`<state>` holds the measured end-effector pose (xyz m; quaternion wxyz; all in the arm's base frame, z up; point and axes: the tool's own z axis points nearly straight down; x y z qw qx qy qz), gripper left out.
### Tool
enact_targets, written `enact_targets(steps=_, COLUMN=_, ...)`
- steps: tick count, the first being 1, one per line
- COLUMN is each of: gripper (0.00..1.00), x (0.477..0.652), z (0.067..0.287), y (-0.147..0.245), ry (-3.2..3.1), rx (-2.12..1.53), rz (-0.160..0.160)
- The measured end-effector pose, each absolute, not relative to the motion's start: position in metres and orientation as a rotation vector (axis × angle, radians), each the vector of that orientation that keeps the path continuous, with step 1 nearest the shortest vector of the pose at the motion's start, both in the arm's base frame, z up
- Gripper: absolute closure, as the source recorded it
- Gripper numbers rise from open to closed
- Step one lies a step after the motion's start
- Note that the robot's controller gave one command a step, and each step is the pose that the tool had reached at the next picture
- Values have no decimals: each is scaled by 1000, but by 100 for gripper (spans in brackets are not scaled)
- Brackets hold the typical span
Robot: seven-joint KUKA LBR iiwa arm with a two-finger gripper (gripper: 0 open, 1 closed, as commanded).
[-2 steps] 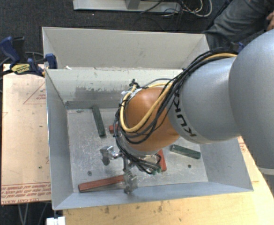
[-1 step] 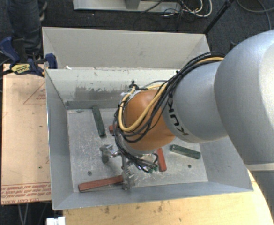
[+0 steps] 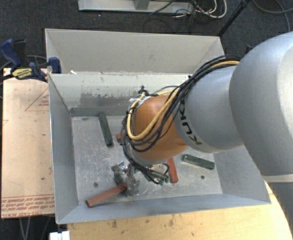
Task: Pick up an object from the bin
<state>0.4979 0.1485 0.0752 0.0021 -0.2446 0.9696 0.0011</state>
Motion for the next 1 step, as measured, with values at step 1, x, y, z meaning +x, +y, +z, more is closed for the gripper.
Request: enact_targets(steps=1, gripper=100, x=500, z=225, y=193, ry=2908, rx=-1159, rz=3)
